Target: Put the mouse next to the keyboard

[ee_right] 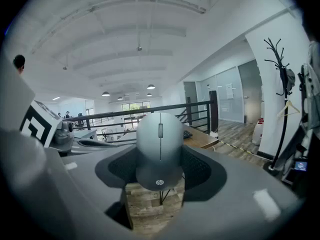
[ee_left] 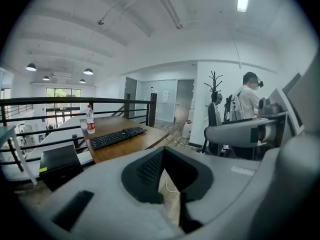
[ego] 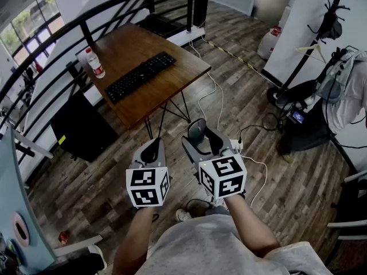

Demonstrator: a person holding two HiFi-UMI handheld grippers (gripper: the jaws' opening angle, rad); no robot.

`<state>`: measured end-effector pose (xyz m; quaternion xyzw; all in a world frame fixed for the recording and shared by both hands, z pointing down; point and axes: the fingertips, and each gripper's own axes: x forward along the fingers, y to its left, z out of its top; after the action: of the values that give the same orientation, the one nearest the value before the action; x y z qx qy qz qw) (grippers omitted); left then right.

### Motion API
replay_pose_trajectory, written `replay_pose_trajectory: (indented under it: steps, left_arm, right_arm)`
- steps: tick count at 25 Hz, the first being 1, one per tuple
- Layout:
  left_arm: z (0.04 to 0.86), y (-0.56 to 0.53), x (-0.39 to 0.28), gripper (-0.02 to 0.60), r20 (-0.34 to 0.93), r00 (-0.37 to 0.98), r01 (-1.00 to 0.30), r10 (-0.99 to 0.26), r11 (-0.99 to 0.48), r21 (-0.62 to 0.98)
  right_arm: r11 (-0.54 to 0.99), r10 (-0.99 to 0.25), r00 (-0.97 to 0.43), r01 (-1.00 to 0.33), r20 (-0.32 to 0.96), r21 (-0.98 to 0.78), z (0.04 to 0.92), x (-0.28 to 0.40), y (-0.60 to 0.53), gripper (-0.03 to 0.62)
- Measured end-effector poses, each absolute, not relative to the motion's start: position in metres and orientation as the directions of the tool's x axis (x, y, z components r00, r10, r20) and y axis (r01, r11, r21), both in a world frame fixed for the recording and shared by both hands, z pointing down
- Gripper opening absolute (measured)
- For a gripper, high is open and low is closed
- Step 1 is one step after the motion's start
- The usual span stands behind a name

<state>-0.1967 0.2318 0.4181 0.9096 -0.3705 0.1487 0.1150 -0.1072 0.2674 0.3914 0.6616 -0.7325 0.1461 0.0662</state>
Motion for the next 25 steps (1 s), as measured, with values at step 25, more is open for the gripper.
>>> replay_pose_trajectory:
  steps: [25]
  left_arm:
    - [0.436,0.167,-0.14,-0.006,0.37,0.713,-0.673,-0.595,-0.729,0.123]
  right_arm:
    - [0.066,-0.947,-0.113,-0.985,0.3,-0.16,0.412,-0.056,0.205,0.29]
